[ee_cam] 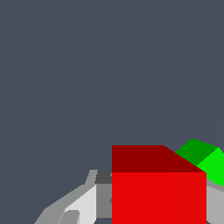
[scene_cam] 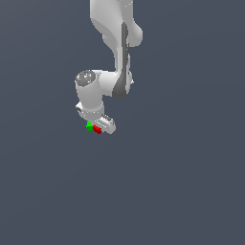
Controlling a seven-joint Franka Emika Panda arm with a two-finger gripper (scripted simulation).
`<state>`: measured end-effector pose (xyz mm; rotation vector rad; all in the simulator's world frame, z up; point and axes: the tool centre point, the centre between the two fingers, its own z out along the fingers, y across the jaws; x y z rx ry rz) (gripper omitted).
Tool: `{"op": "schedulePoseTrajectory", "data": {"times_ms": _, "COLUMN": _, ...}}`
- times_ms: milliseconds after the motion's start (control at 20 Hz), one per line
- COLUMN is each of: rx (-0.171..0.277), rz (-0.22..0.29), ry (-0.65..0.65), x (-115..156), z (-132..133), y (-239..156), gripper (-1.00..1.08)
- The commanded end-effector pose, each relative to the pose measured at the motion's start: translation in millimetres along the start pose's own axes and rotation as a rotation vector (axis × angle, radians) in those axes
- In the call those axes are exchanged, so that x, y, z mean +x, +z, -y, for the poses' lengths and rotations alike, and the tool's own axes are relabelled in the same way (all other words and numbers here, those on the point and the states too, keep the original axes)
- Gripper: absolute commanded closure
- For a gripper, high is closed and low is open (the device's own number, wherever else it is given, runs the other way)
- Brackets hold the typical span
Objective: Stack the red cube on top of the green cube.
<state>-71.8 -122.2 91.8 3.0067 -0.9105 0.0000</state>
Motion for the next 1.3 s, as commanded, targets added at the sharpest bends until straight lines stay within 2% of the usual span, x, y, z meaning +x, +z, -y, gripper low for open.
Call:
{"op": "schedulePoseTrajectory", "data": {"times_ms": 0, "rx": 0.000, "rz": -0.001, "ry": 0.001, "x": -6, "z": -23, "y": 7, "gripper": 1.08}}
{"op": "schedulePoseTrajectory", "data": {"times_ms": 400, "rx": -0.001, "rz": 0.000, "ry": 0.001, "x": -18, "z": -76, "y": 25, "gripper": 1.08}}
{"op": "schedulePoseTrajectory", "data": {"times_ms": 750, "rx": -0.001, "rz": 0.000, "ry": 0.001, "x": -20, "z": -91, "y": 30, "gripper": 1.08}}
{"op": "schedulePoseTrajectory", "data": {"times_ms": 800, "rx": -0.001, "rz": 0.000, "ry": 0.001, "x": -20, "z": -91, "y": 30, "gripper": -0.92}}
{"op": "schedulePoseTrajectory", "data": {"times_ms": 1250, "rx": -0.001, "rz": 0.000, "ry": 0.001, "x": -20, "z": -91, "y": 30, "gripper": -0.92}}
